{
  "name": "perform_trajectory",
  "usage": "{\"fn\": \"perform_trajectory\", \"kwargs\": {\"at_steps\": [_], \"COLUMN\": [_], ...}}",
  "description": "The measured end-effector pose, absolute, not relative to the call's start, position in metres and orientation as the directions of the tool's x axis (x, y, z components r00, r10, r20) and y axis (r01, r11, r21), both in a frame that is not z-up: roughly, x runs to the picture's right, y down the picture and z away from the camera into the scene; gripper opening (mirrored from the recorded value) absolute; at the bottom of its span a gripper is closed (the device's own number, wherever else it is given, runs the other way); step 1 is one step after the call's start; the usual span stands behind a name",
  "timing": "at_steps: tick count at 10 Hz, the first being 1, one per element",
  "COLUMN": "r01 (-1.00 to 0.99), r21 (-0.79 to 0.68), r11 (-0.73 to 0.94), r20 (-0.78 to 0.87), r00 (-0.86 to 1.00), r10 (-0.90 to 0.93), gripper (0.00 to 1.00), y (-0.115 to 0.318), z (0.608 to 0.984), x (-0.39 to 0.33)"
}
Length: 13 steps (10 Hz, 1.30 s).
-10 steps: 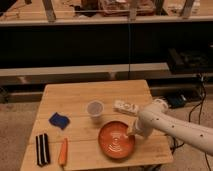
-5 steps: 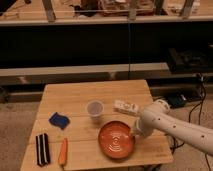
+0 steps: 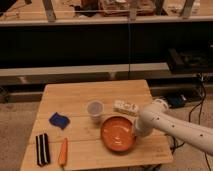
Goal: Pick up the ceramic bowl
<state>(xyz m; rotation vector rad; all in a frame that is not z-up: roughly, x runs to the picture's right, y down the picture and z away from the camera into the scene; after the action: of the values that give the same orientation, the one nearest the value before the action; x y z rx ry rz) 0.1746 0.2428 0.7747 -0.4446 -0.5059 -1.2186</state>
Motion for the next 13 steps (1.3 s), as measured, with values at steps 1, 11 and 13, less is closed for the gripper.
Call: {"fn": "perform_trajectory", "kwargs": {"at_steps": [1,11,13], "r01": [0.955,0.955,0.955], "r21": [-0.042,0.002,0.006], "r11": [0.293,0.297,0.297], "r20": [0.582,0.556,0.553], "r00": [0.262,0.246,0.244], "r10": [-0.77,-0.794,-0.796], "gripper": [0.05,0.05,0.05], "y": [0.234,0.212,0.199], "z": [0.767,0.755,0.742], "x": [0.173,0.165,0.165]}}
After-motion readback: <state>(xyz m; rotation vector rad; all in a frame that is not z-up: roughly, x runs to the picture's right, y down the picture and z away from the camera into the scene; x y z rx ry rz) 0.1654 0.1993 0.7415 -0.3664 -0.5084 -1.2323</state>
